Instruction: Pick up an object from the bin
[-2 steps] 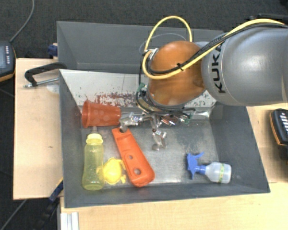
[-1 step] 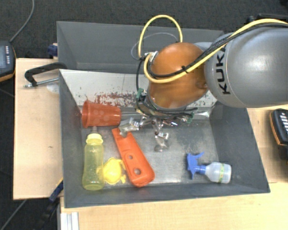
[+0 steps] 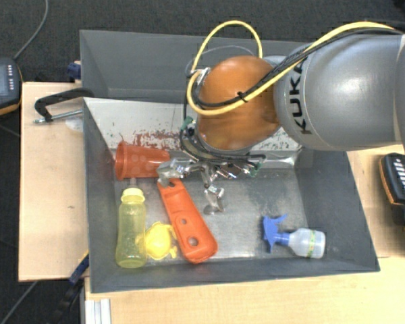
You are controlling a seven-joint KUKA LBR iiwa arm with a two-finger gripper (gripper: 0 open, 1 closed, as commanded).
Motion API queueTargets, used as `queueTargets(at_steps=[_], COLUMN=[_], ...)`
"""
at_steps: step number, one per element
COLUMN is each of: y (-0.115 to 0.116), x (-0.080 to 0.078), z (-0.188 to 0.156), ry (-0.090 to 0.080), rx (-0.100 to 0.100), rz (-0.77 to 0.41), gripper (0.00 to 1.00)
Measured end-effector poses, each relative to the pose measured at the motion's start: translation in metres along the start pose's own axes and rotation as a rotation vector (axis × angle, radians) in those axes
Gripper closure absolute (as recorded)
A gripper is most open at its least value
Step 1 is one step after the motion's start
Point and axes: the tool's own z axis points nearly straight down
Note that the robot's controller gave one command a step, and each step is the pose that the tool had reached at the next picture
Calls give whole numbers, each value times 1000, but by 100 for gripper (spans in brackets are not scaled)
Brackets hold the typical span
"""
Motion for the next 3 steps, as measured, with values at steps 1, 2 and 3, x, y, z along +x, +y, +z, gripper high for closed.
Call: queueTargets(at_steps=[1,2,3], y=[-3,-5,25], x=[-14,-29,-29], z=[5,31,68], ry=[-3,-6,-8], rx=[0,4,4], rz=[-106,-458,-618], gripper=[0,0,100])
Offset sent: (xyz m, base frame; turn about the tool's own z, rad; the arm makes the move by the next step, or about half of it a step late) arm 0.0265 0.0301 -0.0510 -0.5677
